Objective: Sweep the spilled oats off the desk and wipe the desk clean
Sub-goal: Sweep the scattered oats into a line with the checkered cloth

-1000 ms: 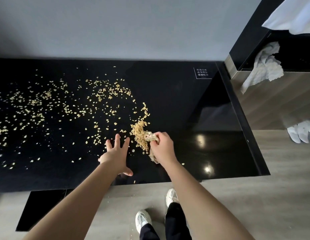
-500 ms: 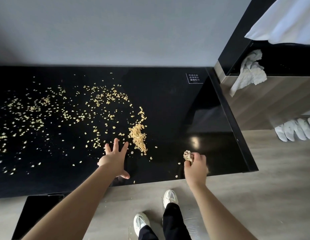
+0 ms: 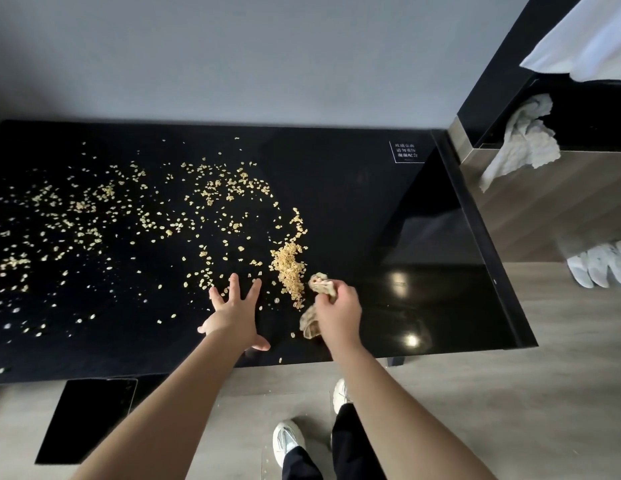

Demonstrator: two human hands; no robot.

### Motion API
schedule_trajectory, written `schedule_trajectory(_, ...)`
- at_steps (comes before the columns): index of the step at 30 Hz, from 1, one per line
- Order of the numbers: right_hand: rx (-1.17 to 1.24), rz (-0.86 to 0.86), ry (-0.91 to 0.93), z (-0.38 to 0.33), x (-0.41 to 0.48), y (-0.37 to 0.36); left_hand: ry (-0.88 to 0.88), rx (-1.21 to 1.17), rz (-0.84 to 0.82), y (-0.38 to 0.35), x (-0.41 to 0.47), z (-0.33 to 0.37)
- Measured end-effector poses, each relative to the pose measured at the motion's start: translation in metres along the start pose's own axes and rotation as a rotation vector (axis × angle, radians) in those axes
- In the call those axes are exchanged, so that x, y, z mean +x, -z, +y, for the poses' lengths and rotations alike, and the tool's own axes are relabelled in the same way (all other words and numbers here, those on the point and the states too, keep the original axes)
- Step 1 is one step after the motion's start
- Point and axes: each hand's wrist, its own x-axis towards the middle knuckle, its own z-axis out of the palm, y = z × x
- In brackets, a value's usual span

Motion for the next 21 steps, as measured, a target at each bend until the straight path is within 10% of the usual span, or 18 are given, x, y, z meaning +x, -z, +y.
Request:
schedule_trajectory(11,-0.444,0.344,-0.086,0.09,0.037,0.162,0.005,0.004,0.007,-0.001,-0.001,0.002)
schedule_trajectory(21,-0.368,0.101,0.145,0.037,0.013,0.037,0.007,0.012,0.04,-0.006,0.001,-0.001)
